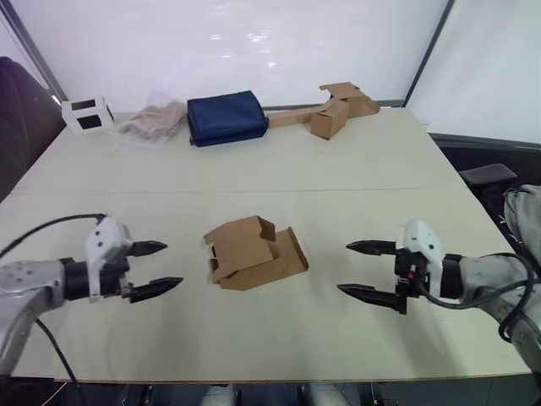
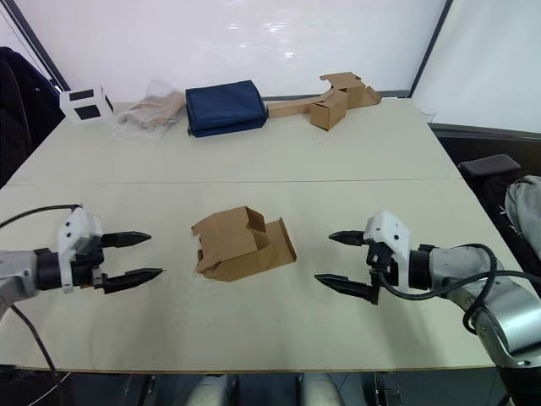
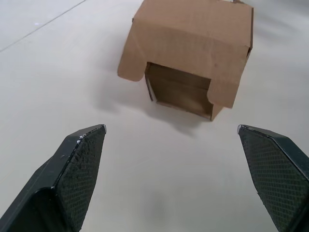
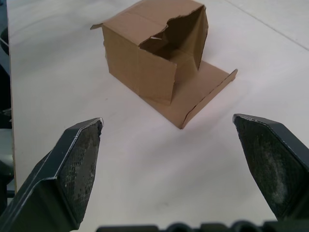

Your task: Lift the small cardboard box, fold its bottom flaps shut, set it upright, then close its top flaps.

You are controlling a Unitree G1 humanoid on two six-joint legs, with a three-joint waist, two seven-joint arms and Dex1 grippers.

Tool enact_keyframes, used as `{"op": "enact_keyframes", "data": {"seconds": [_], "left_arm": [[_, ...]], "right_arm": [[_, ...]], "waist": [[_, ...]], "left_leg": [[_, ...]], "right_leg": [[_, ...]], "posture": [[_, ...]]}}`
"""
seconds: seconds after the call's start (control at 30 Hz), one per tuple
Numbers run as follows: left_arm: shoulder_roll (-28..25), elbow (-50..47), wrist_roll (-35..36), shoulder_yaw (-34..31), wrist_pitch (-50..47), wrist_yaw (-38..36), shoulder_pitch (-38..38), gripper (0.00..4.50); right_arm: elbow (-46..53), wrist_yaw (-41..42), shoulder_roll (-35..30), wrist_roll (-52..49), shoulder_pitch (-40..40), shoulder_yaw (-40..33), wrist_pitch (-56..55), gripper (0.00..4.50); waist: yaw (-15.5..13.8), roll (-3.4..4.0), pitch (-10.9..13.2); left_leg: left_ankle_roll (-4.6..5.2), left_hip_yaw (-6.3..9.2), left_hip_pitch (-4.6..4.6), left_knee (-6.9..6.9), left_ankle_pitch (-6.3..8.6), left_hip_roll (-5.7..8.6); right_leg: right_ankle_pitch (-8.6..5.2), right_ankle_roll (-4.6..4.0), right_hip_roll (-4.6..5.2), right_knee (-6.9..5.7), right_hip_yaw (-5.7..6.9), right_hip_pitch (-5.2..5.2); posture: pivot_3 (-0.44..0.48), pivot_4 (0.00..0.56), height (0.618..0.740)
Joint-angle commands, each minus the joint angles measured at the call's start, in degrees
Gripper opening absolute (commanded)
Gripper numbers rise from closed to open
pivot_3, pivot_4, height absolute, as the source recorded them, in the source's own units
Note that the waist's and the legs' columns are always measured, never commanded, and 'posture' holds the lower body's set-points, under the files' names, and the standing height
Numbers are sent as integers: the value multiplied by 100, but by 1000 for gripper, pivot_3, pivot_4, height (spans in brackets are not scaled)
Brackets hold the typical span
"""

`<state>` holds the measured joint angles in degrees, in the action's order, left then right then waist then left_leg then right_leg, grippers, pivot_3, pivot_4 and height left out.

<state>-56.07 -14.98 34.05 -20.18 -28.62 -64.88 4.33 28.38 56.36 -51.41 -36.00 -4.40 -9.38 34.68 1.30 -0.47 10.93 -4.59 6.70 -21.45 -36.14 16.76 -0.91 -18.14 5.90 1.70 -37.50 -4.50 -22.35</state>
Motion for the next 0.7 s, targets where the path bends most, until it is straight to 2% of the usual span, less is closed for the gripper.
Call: {"op": "enact_keyframes", "data": {"seconds": [0.03, 0.2, 0.33, 0.47, 0.7], "left_arm": [[-36, -181, 62, -155, 20, -109, 89, 4500], [18, -213, 517, -173, -537, 44, -204, 4500], [-64, -243, 384, -115, -444, -84, -92, 4500], [48, -163, 543, -120, -685, 130, -245, 4500], [-106, -80, 500, 12, -833, -84, -325, 4500]], "right_arm": [[390, -100, 0, -218, -18, -147, 111, 4478], [361, -156, 11, -161, -121, -31, 131, 4478], [358, -202, 31, -181, -206, 24, 174, 4478], [346, -199, 34, -165, -207, 58, 160, 4478], [289, -290, 121, -120, -371, 167, 150, 4478]], "waist": [[-13, -3, 2], [-58, -5, 1], [-12, -5, 1], [-14, -5, 1], [-22, -5, 1]], "left_leg": [[0, 0, 0, 0, 0, 0], [-1, 3, -1, -12, -1, 0], [-1, 0, 0, -18, -2, 1], [-1, 0, 2, -12, -2, -1], [-1, 0, 1, -19, -2, 0]], "right_leg": [[0, 0, 0, 0, 0, 0], [1, 0, 0, -4, 3, 6], [4, 2, 0, -5, 0, 6], [5, 0, -2, -15, 0, 1], [5, 0, -1, -21, 0, 0]], "posture": [[0, 150, 740], [0, 150, 740], [0, 150, 740], [0, 150, 740], [0, 150, 740]]}}
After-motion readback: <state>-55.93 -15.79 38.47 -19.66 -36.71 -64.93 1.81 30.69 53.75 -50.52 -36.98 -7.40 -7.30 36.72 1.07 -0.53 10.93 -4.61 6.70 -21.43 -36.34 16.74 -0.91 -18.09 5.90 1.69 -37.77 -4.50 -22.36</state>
